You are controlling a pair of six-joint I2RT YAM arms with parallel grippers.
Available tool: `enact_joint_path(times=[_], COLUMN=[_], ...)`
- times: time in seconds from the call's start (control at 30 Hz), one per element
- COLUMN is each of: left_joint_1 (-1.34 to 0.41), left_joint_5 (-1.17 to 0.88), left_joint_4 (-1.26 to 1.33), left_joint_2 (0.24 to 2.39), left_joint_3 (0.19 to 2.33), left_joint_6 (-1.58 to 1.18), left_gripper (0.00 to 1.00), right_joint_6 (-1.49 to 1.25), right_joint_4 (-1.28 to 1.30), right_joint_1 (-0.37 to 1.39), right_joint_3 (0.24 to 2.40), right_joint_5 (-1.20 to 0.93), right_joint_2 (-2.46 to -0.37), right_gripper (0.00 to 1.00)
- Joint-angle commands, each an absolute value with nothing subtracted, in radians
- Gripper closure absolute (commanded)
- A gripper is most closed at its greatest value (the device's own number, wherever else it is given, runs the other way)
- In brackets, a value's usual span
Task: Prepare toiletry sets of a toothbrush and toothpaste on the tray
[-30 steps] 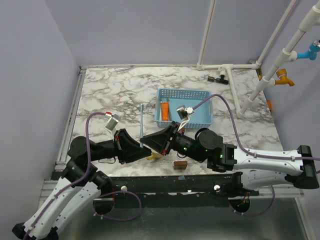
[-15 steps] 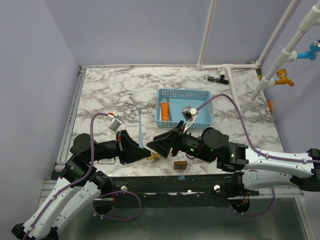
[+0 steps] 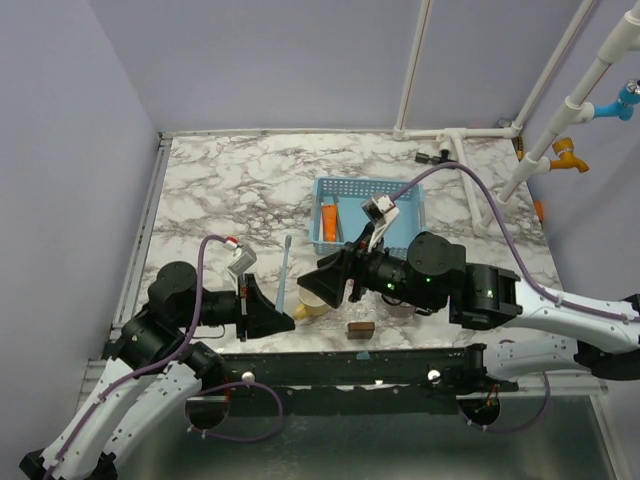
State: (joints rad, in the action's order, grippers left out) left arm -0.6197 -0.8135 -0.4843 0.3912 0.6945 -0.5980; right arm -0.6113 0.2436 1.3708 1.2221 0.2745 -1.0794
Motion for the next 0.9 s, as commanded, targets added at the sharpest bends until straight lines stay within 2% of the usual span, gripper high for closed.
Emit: enact_joint_path(times=[0.0, 0.17, 0.37, 0.67, 0.87], left_joint_1=[-0.618, -0.618, -0.618, -0.621, -0.647], left_joint_5=[-0.914, -0.959, -0.861, -0.722, -0.633], left_joint_4=[-0.624, -0.751, -0.921, -1.027, -1.068], left_joint_2=[0.406, 0.436, 0.488, 0.524, 0.521], left_joint_3=[0.737, 0.788, 0.855, 0.897, 0.918], left_joint_6=[-0.489, -0.399, -0.316, -0.278, -0.268], left_gripper=[1.00, 1.00, 1.00, 1.00, 1.00], right_joint_6=[-0.542, -0.554, -0.651, -0.789, -0.833], right_joint_4=[0.435, 0.577, 0.730, 0.787, 0.794], right_joint_1=[1.373, 1.357, 1.342, 1.305, 1.223], right_joint_3=[1.347, 1.468, 1.599, 1.689, 1.716], right_joint_5=[0.294, 0.302, 0.356, 0.342, 0.233], right_joint_2=[-1.130, -1.188, -1.276, -1.361, -1.416], right_gripper=[0.32, 0.29, 0.29, 0.30, 0.33])
